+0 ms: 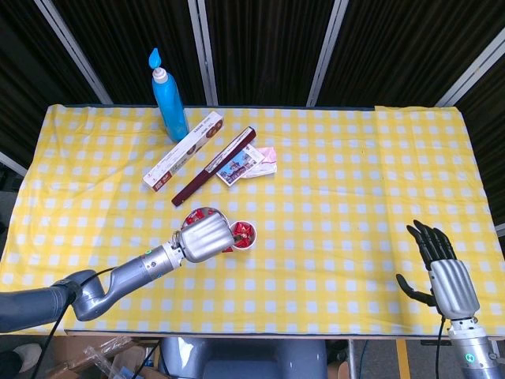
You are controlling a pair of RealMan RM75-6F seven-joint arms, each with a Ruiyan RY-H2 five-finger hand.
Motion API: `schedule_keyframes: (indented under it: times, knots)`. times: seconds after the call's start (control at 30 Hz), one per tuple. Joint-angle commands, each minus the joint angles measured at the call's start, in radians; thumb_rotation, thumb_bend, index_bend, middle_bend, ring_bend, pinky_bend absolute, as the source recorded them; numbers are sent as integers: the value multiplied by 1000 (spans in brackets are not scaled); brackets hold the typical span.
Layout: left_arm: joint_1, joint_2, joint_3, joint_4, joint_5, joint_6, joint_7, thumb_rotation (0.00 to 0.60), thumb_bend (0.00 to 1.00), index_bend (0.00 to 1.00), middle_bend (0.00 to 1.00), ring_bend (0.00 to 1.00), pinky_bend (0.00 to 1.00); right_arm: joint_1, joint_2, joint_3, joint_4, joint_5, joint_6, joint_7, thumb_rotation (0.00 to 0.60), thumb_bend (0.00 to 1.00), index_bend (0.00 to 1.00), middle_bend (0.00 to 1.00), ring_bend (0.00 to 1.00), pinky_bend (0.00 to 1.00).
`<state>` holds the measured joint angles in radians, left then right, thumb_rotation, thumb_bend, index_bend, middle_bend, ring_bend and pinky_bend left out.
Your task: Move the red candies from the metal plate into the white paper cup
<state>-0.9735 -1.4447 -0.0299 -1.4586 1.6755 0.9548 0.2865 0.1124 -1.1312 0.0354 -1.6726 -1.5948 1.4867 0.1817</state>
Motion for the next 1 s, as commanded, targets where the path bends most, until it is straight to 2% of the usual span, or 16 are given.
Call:
schedule_keyframes:
  times: [0.03,0.2,0.43,0.63,0.8,1.0]
  knots:
    - [-14,-10,-20,4,-35,-37,24,600,371,555,836,925,987,1,0,1,0,1,-1,0,600,388,0,0,0,0]
    - [-41,-66,-52,37,-108,-114,103,600,361,555,839,924,986,1,1,3,0,4,-1,4,600,387,0,0,0,0]
    - [-77,-137,-104,75,-185,-159,164,600,355,553,838,924,986,3,5,4,0,5,-3,14,600,388,0,0,0,0]
    - [-97,-168,-115,91,-223,-184,196,600,229,506,830,921,986,3,6,4,2,4,-1,19,600,388,0,0,0,0]
    - [-88,-165,-116,85,-246,-167,221,600,168,392,818,920,986,2,8,4,0,3,-1,18,600,388,0,0,0,0]
    - [-54,-141,-135,62,-261,-89,217,600,167,359,821,920,986,1,6,4,1,3,2,15,600,388,0,0,0,0]
